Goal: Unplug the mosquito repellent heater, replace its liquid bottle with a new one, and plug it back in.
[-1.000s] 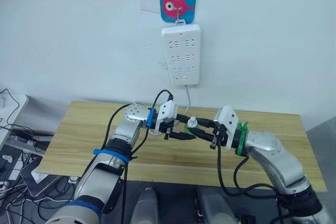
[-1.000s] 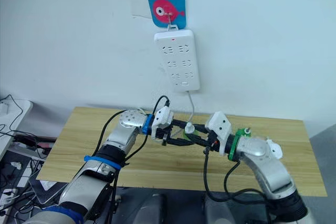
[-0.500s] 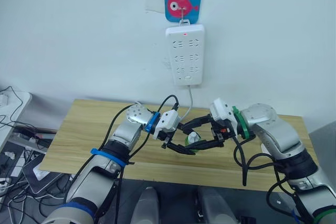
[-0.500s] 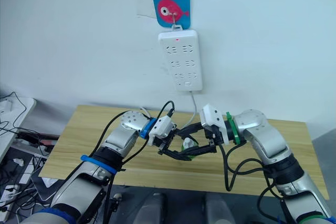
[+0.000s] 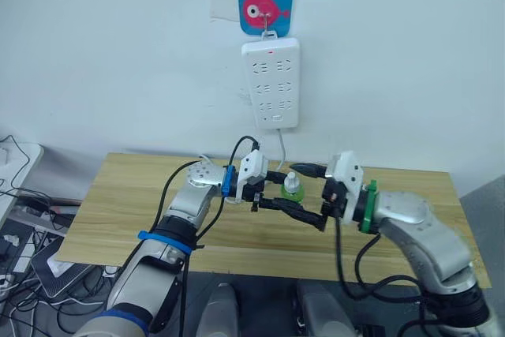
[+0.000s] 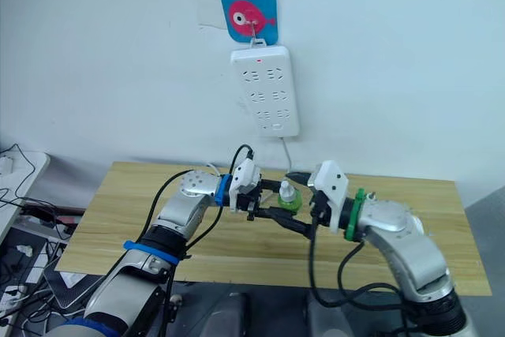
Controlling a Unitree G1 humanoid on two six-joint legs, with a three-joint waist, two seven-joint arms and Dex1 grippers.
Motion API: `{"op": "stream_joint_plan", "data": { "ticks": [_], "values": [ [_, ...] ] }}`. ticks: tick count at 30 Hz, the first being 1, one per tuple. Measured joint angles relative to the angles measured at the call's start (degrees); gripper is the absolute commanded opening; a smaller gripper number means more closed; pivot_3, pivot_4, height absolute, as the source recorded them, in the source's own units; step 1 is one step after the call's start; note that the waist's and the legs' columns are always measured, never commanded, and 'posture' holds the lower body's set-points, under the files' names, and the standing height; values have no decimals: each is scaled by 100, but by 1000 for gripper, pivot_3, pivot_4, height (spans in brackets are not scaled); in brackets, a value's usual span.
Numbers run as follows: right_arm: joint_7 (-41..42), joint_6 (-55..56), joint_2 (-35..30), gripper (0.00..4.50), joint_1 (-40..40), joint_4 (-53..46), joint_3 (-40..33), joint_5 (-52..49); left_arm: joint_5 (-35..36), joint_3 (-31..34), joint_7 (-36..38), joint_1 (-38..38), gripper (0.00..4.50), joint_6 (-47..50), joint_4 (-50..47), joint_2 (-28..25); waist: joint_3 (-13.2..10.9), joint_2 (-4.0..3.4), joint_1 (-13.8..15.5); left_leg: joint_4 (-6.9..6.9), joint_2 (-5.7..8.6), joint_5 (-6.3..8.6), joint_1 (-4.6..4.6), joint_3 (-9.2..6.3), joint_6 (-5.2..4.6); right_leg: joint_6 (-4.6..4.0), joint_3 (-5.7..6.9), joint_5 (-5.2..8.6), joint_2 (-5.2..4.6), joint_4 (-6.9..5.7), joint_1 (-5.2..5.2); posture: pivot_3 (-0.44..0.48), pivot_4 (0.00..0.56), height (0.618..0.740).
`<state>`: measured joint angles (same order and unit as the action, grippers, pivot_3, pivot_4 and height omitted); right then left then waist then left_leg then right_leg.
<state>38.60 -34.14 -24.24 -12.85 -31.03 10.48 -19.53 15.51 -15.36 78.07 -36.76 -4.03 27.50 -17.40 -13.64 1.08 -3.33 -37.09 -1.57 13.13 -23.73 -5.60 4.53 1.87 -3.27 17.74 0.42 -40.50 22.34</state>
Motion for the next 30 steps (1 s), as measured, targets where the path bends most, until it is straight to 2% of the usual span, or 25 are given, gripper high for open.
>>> {"op": "stream_joint_plan", "data": {
  "ticks": [8,19,24,27,30],
  "values": [
    [-767,110,401,4462,-292,336,189,528,-42,-3,-47,12,2263,31,-51,65,1,0,2,2,0,-1,-2,-1,3,-2,2,1,0,4,0,-37,171,740],
    [-542,337,-194,4462,133,287,-187,357,-79,-2,-124,36,2263,113,-66,69,1,-1,-1,2,1,1,0,0,-1,-2,0,1,0,2,0,-37,177,740],
    [-362,201,-530,4462,482,-62,-604,-11,-76,16,-154,21,2263,112,-75,70,1,-1,5,2,3,1,-2,0,-2,-2,0,1,-1,4,-1,-41,180,740],
    [-351,57,-795,4462,662,-152,-1115,-209,-80,23,-96,26,2263,107,-73,-21,1,-1,3,2,2,1,0,2,-2,-2,-2,1,0,2,-2,-44,180,740],
    [-213,12,-848,4462,698,-235,-1173,-408,-80,24,-89,26,2263,98,-66,-26,1,-1,-12,4,-2,1,3,1,-2,-3,-2,2,6,1,-2,-41,176,740]
  ]
}}
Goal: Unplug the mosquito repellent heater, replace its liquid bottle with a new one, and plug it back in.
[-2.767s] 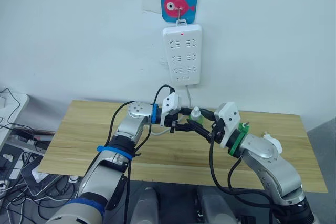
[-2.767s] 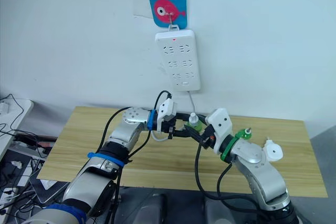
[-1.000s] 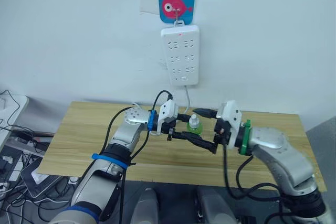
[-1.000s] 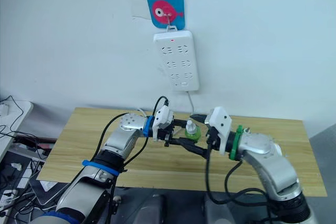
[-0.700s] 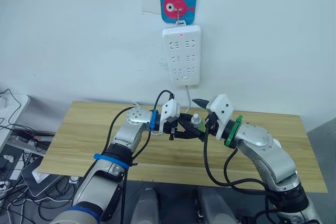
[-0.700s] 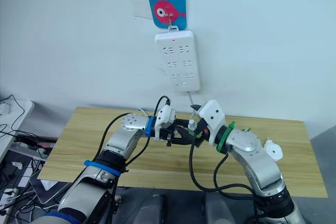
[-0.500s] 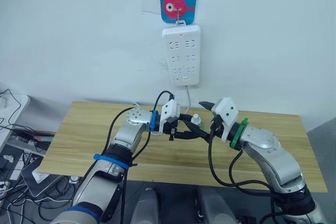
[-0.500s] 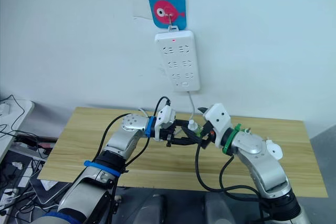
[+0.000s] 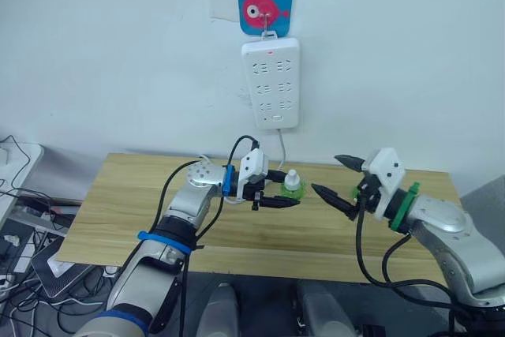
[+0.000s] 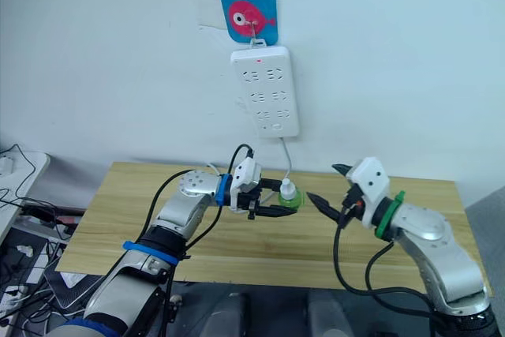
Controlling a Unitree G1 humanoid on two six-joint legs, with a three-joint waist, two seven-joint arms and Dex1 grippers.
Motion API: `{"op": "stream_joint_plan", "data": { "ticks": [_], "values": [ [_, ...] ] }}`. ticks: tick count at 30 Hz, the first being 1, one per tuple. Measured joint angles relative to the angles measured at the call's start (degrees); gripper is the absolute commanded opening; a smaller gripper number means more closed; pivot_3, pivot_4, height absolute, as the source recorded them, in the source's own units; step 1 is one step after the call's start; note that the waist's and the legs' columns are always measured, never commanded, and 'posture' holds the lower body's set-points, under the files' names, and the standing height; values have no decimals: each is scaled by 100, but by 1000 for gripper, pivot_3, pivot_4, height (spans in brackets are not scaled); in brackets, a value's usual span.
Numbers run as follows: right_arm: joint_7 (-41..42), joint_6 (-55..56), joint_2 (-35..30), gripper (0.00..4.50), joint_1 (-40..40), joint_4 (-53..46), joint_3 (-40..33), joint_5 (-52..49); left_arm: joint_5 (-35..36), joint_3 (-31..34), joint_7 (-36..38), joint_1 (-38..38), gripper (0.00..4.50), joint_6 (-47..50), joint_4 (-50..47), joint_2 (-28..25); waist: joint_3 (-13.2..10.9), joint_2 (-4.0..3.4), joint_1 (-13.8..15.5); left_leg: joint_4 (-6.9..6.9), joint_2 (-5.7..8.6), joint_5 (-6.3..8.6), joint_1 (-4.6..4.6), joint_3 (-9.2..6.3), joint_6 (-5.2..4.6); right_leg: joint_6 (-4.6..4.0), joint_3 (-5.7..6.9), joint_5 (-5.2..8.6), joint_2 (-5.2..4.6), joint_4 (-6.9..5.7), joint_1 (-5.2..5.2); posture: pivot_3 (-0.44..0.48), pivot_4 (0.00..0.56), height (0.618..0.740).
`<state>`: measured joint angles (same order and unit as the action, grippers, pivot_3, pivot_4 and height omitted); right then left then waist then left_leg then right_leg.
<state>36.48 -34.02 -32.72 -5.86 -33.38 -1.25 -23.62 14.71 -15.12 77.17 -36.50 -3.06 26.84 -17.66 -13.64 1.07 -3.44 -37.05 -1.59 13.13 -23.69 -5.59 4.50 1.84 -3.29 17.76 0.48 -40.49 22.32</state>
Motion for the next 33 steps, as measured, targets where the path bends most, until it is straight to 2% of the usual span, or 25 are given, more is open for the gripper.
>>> {"op": "stream_joint_plan", "data": {
  "ticks": [5,8,13,22,29,33],
  "values": [
    [60,-20,290,4462,-126,-79,399,-200,-5,0,6,-2,2263,-26,20,-2,1,0,-3,-1,1,0,0,3,0,0,-3,0,0,-1,0,-38,167,740],
    [-48,51,526,4462,-389,-15,884,9,-21,-4,59,-5,2263,-97,29,4,1,0,3,-1,1,0,0,1,1,0,-1,0,-1,0,0,-39,167,740],
    [-290,260,860,4462,-748,501,1170,433,-39,-12,100,-6,2263,-112,32,15,1,0,5,-1,2,-1,-1,1,3,0,-1,0,-2,0,0,-37,164,740],
    [-214,454,555,4462,-491,529,1005,603,-94,-20,157,-6,2263,-120,37,6,2,-1,13,-1,2,-1,-2,1,1,0,0,0,-3,1,1,-35,168,740],
    [59,-311,9,4462,63,-239,313,-330,-92,-12,144,-11,2263,-176,49,1,2,-1,-1,-1,0,0,1,3,0,0,-3,0,-2,-1,0,-47,168,740],
    [-99,-821,267,4462,-207,-507,310,-892,-93,-12,174,-29,2263,-262,105,18,2,-1,-18,-1,-2,-1,5,3,0,0,-6,0,2,-8,0,-47,168,740]
  ]
}}
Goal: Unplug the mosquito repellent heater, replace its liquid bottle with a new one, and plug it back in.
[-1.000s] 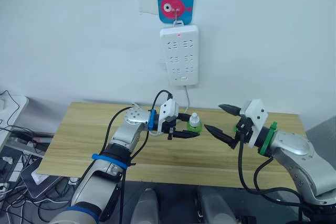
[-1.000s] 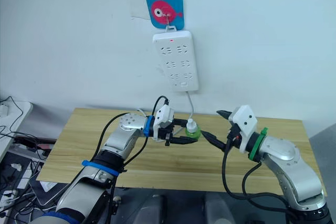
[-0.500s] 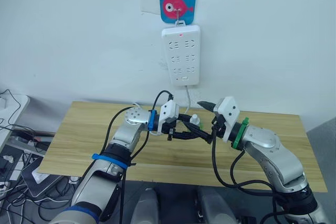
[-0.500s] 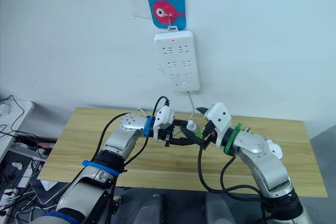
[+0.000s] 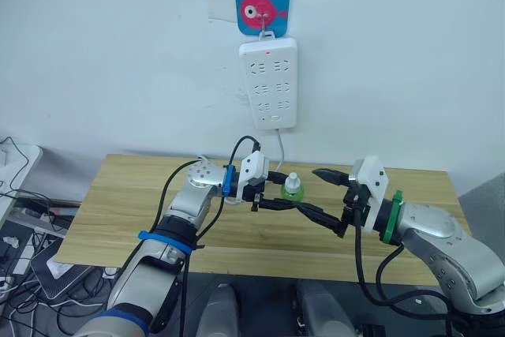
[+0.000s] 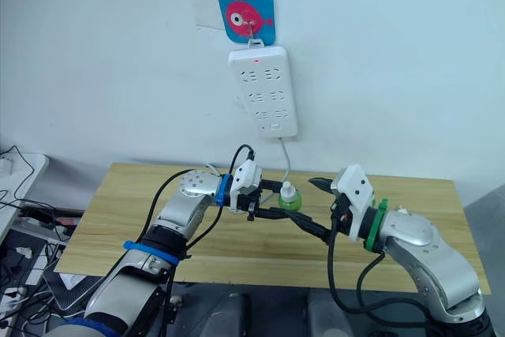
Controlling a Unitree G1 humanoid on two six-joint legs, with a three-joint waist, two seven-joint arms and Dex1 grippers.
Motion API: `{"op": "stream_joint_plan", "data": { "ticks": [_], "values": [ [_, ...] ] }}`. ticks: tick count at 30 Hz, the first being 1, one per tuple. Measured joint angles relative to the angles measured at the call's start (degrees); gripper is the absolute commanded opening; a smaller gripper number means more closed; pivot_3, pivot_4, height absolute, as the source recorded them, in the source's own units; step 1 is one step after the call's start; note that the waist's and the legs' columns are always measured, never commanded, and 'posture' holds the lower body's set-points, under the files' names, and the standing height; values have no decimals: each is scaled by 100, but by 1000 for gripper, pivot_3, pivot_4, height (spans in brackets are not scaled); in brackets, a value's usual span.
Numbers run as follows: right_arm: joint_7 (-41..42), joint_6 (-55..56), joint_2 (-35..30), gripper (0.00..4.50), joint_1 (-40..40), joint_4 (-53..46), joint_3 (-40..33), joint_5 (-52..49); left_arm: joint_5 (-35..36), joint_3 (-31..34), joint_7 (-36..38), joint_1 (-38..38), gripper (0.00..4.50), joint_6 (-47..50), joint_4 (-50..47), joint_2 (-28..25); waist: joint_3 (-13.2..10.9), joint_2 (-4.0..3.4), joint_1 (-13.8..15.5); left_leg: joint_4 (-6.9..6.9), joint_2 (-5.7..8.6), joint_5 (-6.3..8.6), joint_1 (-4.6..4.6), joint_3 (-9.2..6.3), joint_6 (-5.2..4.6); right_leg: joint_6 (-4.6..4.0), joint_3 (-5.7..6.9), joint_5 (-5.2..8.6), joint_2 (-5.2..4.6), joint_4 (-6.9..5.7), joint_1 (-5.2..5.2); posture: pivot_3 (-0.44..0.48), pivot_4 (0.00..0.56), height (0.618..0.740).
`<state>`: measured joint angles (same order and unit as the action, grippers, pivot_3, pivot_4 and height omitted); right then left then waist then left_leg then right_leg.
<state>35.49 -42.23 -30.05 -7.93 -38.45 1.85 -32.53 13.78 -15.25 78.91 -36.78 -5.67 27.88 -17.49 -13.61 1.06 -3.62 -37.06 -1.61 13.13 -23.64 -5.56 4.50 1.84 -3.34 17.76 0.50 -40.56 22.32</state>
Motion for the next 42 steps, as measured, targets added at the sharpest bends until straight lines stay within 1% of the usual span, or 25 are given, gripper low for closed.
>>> {"op": "stream_joint_plan", "data": {
  "ticks": [5,7,9,11,12,14,16,18,19,24,28,31,35,38,40,42],
  "values": [
    [-339,-233,279,4462,-237,-3,8,-188,-1,0,7,-17,2263,-14,120,6,1,1,17,0,2,0,-3,-1,0,0,2,0,-2,4,0,-48,172,740],
    [-418,-247,354,4103,-243,32,73,-194,-1,0,33,-23,2263,-21,135,4,1,1,18,0,2,0,-3,0,0,0,2,0,-2,4,0,-48,172,740],
    [-443,-245,358,3596,-242,64,128,-188,-1,0,49,-47,2263,-42,150,1,1,1,19,0,2,0,-3,0,0,0,2,0,-2,4,0,-46,175,740],
    [-436,-207,351,2861,-244,94,181,-158,-1,0,51,-87,2263,-69,165,-4,1,1,20,0,2,0,-3,-1,0,0,2,0,-2,3,0,-46,175,740],
    [-430,-174,341,2419,-250,140,194,-102,-1,0,51,-100,2263,-79,165,-4,1,1,20,0,2,0,-3,-1,0,0,2,0,-2,4,0,-46,175,740],
    [-425,-68,325,1721,-285,278,264,25,-1,0,51,-104,2263,-82,167,-1,1,1,20,0,2,0,-2,-1,0,0,2,0,-2,3,0,-44,178,740],
    [-418,28,322,1178,-316,360,346,150,-1,0,50,-104,2263,-82,167,1,1,1,19,0,1,0,-2,-1,0,0,3,0,-1,3,0,-44,178,740],
    [-398,186,335,498,-388,397,405,244,-40,-2,45,-100,2263,-75,199,-9,1,1,15,0,1,0,-2,-1,0,0,2,0,-1,3,1,-44,178,740],
    [-385,215,326,306,-402,399,411,271,-39,2,38,-101,2263,-76,201,-8,1,1,17,0,1,0,-3,-3,0,0,5,0,-1,3,1,-43,181,740],
    [-318,309,330,287,-404,431,445,340,-41,8,40,-101,2263,-76,203,-19,1,1,20,0,2,0,-3,-2,0,0,4,0,-1,4,1,-44,183,740],
    [-405,62,368,287,-463,114,178,-96,-39,12,57,-97,2263,-102,202,-26,0,0,21,0,1,0,-3,-2,0,0,3,0,-1,3,1,-45,189,740],
    [-715,-184,494,287,-714,-300,-196,-624,-42,13,57,-95,2263,-141,229,-48,0,0,18,0,0,0,-3,-3,0,0,3,0,-1,3,0,-48,195,740],
    [-1343,-274,666,287,-728,-430,-663,-799,-62,72,60,-50,2263,-237,428,-177,0,0,20,2,2,0,-4,-2,0,0,3,1,-1,4,0,-50,196,740],
    [-1617,-91,601,287,-407,-262,-683,-361,-88,104,62,19,2263,-252,482,-248,0,0,20,3,2,0,-3,-3,-1,-1,3,1,-1,5,1,-51,199,740],
    [-1752,368,592,287,-17,209,-393,313,-97,115,60,27,2263,-263,482,-256,0,0,25,3,3,1,-4,0,-1,-1,2,1,-1,9,1,-53,198,740],
    [-1908,828,702,287,202,858,-158,897,-99,120,58,32,2263,-263,476,-256,0,0,19,3,4,1,-2,6,-1,-1,-4,1,-2,8,1,-42,198,740]
  ]
}}
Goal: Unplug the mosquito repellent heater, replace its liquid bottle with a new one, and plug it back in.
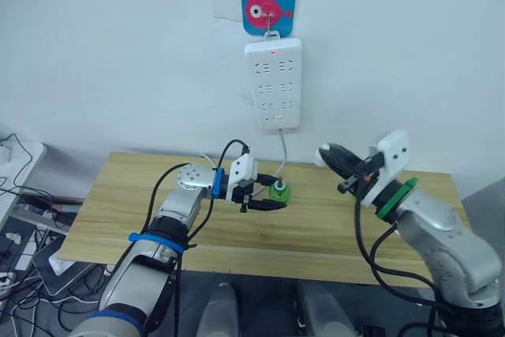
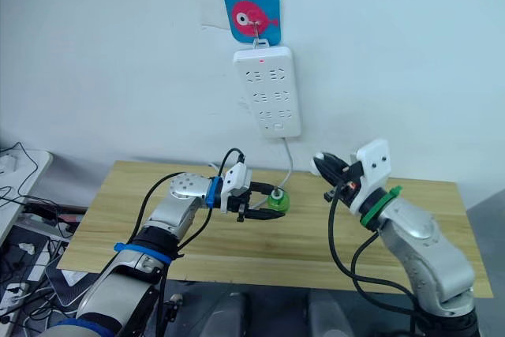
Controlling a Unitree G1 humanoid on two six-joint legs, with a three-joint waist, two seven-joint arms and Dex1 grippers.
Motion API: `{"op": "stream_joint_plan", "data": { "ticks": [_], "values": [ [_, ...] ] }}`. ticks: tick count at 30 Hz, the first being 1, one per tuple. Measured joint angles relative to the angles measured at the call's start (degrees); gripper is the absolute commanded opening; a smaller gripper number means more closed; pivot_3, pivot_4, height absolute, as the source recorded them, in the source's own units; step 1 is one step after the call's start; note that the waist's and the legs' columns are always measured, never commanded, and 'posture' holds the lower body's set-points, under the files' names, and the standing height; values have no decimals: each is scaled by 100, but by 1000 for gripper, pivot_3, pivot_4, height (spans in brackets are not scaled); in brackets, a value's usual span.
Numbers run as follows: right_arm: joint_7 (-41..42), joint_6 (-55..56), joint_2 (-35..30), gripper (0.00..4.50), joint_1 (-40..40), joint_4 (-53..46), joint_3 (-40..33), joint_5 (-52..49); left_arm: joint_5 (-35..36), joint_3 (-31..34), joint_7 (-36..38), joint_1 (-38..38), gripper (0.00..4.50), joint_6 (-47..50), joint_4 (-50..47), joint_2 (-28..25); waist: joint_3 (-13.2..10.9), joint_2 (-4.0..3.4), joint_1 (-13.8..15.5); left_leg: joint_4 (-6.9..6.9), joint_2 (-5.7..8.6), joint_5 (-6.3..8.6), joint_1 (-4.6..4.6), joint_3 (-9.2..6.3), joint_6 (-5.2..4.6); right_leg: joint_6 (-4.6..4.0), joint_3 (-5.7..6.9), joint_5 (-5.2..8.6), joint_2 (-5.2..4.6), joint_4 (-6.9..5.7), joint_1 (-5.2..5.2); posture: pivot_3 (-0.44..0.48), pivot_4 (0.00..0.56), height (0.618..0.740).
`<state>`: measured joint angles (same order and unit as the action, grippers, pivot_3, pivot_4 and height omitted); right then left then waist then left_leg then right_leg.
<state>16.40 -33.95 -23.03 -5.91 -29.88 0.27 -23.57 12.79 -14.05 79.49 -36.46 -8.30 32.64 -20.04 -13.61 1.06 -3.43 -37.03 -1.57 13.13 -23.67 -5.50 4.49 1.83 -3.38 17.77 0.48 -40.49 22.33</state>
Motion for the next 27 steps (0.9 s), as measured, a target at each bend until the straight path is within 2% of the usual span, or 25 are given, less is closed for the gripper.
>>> {"op": "stream_joint_plan", "data": {
  "ticks": [5,9,15,22,27],
  "values": [
    [-225,1329,464,287,131,1708,226,981,0,14,-8,48,2263,40,-119,-7,-1,-1,-17,6,-5,0,10,4,0,-1,-6,1,5,-6,0,-26,198,740],
    [-335,2072,777,287,129,2854,210,1362,3,66,-8,130,2263,113,-268,-64,-1,-1,-10,7,-6,0,12,9,0,-3,-10,1,5,-8,0,-9,195,740],
    [-426,2951,979,287,-57,4070,172,1714,3,91,-11,237,2263,193,-421,-120,-1,-1,16,8,-5,0,17,20,0,-3,-19,1,3,-9,0,0,192,740],
    [-469,3555,1047,287,-309,4926,11,1833,6,91,-22,281,2263,289,-589,-120,-1,-1,17,10,-6,0,25,29,0,-3,-27,2,3,-13,0,1,191,740],
    [-467,3753,1104,1942,-401,5185,-21,1837,8,91,-43,283,2263,299,-631,-103,-1,-1,17,10,-6,0,27,36,0,-3,-34,2,2,-15,0,0,191,740]
  ]
}}
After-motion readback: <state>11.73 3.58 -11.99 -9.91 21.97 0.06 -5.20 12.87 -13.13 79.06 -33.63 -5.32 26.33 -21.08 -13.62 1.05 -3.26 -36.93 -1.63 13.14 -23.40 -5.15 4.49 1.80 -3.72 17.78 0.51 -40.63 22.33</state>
